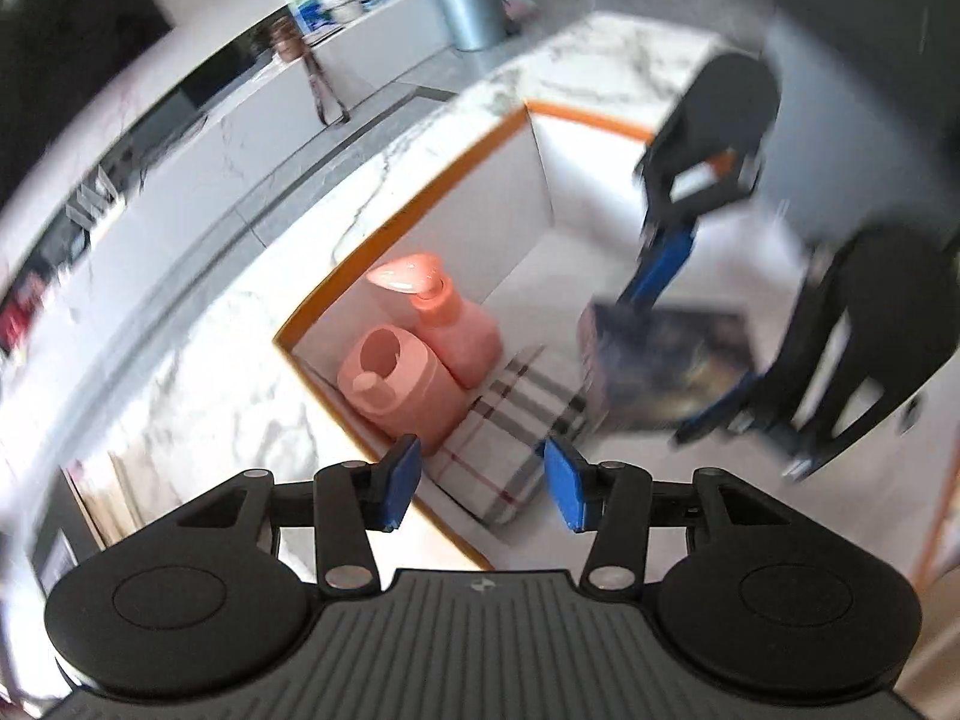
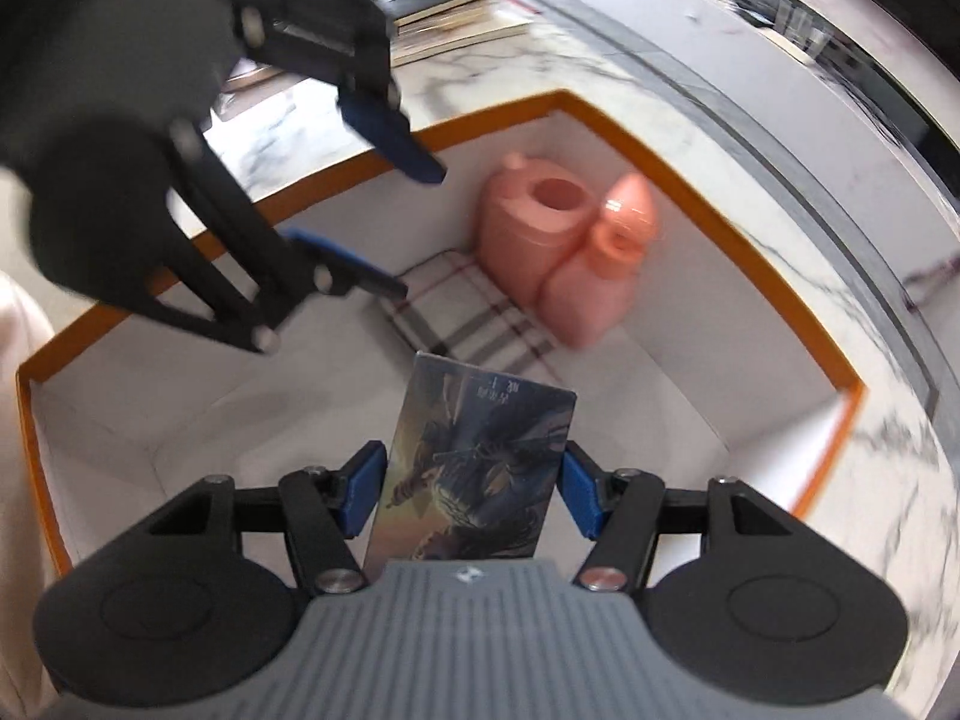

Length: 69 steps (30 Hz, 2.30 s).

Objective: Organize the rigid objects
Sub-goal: 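Release the plaid case with the left tool while right lowers the picture card, then move both tools to the table and grasp the white glasses box with the right tool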

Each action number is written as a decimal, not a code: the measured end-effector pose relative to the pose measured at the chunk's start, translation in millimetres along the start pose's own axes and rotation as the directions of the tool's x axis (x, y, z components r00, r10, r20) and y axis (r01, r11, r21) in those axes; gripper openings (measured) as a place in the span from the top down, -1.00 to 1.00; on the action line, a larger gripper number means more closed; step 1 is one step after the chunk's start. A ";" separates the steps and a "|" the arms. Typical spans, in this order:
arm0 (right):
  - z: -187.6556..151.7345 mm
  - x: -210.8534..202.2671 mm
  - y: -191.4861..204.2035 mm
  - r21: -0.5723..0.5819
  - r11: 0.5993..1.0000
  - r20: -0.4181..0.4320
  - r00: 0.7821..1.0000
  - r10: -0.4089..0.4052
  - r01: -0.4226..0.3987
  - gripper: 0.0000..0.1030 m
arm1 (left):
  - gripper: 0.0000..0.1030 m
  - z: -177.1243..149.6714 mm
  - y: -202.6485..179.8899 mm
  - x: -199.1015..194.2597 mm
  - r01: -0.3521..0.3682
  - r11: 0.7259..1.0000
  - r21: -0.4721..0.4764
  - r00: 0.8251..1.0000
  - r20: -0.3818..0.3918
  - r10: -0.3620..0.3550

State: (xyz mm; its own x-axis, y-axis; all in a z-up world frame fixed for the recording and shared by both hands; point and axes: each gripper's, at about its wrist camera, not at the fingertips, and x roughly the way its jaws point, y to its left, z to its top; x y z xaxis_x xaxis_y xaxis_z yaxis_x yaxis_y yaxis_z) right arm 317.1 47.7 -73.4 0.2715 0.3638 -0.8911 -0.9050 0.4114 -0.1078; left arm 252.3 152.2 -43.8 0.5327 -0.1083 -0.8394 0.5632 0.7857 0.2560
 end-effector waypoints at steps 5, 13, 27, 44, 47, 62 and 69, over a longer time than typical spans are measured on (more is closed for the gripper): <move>11.6 16.9 19.6 -0.128 0.991 -0.039 0.999 0.026 -0.031 -0.22 | -0.06 -2.8 14.9 -15.3 -0.004 0.984 -0.176 0.999 -0.046 -0.004; 18.6 40.0 52.1 -0.328 0.943 -0.064 0.997 0.036 -0.055 -0.22 | 0.38 -32.9 26.8 -9.7 0.111 0.923 -0.369 0.983 -0.093 -0.156; 24.8 46.2 49.9 -0.260 0.965 -0.047 0.999 0.020 -0.032 -0.51 | 0.58 -46.0 20.1 -15.8 0.143 0.912 -0.385 0.984 -0.043 -0.173; 11.4 58.2 2.3 0.345 0.938 -0.156 0.983 0.097 -0.037 0.20 | 0.57 -47.9 17.7 -16.8 0.135 0.914 -0.383 0.986 -0.038 -0.161; 11.4 57.8 -2.0 0.395 0.917 -0.146 0.982 0.124 -0.057 0.20 | 0.57 -47.6 16.7 -17.0 0.128 0.918 -0.376 0.987 -0.039 -0.154; 6.2 26.7 9.8 0.496 0.867 -0.056 0.994 0.095 -0.055 0.07 | 0.57 -40.8 9.2 -30.6 0.060 0.924 -0.378 0.995 -0.052 -0.086; -35.1 -69.3 11.0 0.513 0.857 0.136 0.991 -0.018 -0.055 0.03 | 0.57 -16.6 -10.8 -78.2 0.036 0.937 -0.347 0.999 0.024 -0.030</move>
State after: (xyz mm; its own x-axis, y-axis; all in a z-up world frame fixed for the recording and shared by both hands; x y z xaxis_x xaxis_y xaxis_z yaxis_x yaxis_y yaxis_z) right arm 276.9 -2.2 -28.3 0.3294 0.4666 -0.8209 -0.6225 0.7610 0.1827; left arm 194.0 162.3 11.1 0.5309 -0.1465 -0.8347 0.3283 0.9436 0.0432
